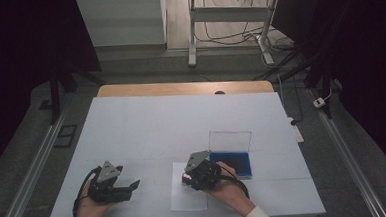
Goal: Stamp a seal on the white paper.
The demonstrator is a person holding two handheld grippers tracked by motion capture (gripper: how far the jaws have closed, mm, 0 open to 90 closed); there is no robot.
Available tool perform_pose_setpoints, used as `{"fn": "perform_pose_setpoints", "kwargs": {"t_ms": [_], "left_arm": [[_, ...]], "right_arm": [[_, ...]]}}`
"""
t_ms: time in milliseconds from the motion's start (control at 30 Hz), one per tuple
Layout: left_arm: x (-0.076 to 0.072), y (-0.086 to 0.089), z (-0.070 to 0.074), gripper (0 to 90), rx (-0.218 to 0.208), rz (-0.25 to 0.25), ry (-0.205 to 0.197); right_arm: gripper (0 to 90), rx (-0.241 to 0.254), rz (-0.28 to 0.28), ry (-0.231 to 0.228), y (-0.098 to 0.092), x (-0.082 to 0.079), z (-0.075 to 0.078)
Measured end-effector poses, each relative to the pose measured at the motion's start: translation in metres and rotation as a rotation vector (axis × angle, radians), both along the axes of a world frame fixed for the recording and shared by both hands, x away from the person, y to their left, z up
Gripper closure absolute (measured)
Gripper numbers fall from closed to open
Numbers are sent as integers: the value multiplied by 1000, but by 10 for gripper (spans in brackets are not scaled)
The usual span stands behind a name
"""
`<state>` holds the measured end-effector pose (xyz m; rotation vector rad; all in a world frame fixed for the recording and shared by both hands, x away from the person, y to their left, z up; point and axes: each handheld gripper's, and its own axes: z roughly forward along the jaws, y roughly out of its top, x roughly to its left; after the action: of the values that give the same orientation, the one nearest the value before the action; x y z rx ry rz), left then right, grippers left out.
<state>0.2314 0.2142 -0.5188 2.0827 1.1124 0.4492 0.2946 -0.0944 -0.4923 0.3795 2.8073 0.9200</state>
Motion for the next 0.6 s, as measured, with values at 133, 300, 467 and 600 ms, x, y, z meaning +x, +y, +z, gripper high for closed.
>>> {"fn": "perform_pose_setpoints", "kwargs": {"t_ms": [133,300,467,600], "left_arm": [[0,1,0,207,-3,0,-1],[0,1,0,207,-2,2,-2],[0,1,0,207,-5,0,-1],[0,1,0,207,-1,2,-1]], "right_arm": [[699,18,-7,13,-3,1,3],[699,90,-37,15,-11,3,14],[699,123,-44,5,-19,4,24],[699,144,-52,-1,-24,4,30]]}}
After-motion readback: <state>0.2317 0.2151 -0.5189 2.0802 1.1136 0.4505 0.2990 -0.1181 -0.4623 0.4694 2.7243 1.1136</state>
